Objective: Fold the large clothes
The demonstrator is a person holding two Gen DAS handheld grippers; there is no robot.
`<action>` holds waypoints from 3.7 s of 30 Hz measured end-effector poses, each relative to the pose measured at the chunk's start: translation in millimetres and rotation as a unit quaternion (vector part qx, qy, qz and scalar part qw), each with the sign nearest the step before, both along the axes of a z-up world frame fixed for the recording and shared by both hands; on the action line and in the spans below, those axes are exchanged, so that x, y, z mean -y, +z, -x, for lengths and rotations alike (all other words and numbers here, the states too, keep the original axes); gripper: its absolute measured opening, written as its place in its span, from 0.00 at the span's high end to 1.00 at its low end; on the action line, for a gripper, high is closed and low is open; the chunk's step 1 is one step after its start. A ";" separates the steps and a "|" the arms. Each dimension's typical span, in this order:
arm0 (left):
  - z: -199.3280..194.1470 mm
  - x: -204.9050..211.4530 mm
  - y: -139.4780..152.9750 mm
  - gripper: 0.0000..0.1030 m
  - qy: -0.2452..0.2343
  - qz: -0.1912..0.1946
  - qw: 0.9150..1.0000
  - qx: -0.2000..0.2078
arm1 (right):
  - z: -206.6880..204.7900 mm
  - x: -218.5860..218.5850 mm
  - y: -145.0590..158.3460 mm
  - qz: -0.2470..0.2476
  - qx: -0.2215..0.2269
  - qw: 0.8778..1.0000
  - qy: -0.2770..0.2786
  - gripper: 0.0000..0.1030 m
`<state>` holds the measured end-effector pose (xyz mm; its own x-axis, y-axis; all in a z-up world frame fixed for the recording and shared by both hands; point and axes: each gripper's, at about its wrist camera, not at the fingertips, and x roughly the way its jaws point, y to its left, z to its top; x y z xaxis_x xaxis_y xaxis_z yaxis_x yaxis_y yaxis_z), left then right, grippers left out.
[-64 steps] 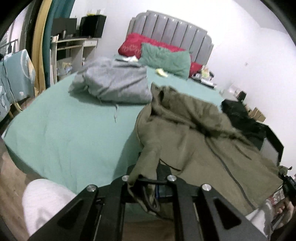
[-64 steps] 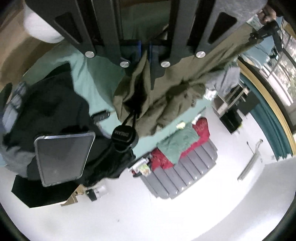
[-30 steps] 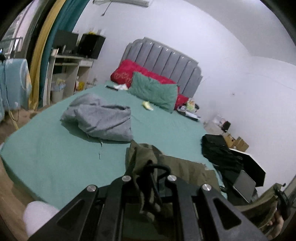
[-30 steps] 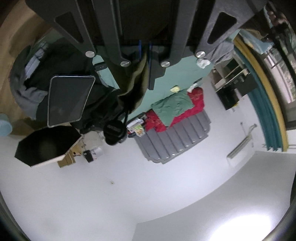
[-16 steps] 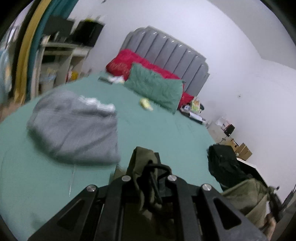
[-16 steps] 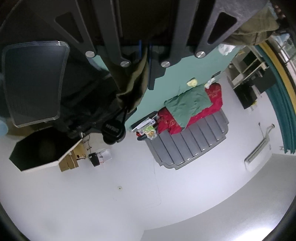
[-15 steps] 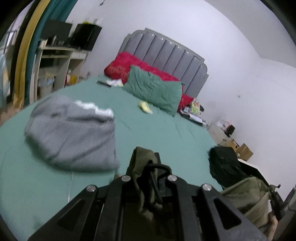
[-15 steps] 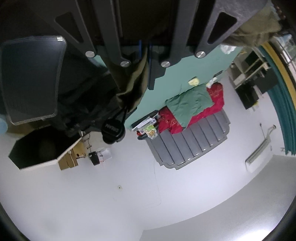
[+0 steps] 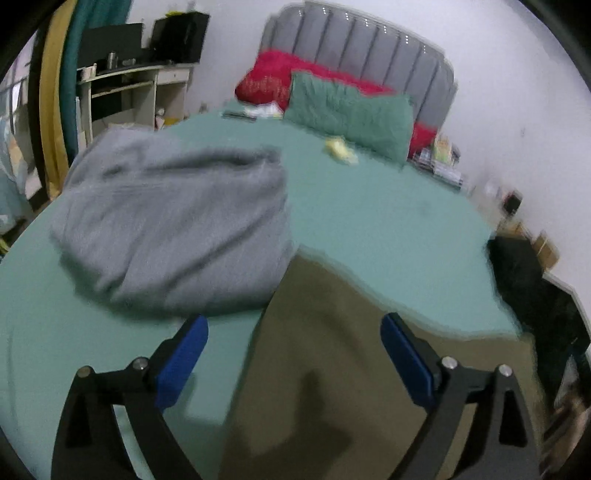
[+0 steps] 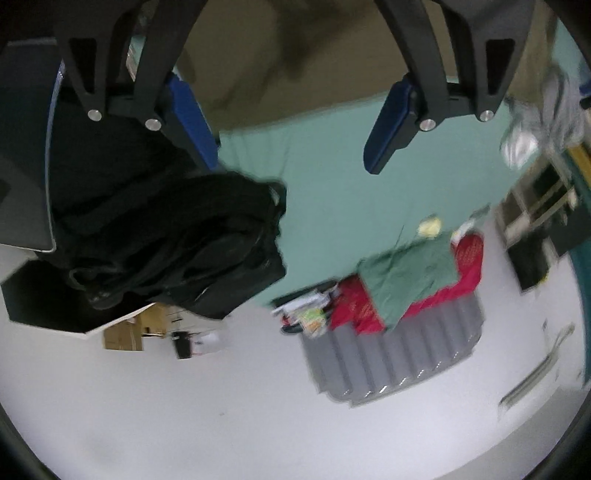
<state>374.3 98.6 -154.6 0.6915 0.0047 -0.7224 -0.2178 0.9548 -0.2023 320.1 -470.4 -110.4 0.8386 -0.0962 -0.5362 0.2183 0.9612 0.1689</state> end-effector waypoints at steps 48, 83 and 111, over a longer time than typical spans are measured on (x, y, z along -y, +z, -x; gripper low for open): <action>161.4 63.8 16.9 0.33 -0.040 -0.010 0.999 0.000 | 216.0 43.2 -88.7 -0.243 -0.081 0.967 0.002 0.23; 64.6 264.6 -85.7 0.26 -0.154 -0.032 0.985 -0.077 | 169.7 5.4 -66.7 -0.291 -0.017 0.947 0.134 0.79; 151.5 14.4 -40.4 0.25 -0.108 0.040 0.993 -0.018 | 143.1 -284.0 70.4 -0.017 -0.029 0.951 0.308 0.84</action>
<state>222.8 84.2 -195.0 0.6441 -0.1984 -0.7388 -0.0184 0.9615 -0.2743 177.0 -186.5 -40.0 0.6986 0.4219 -0.5780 -0.3747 0.9038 0.2069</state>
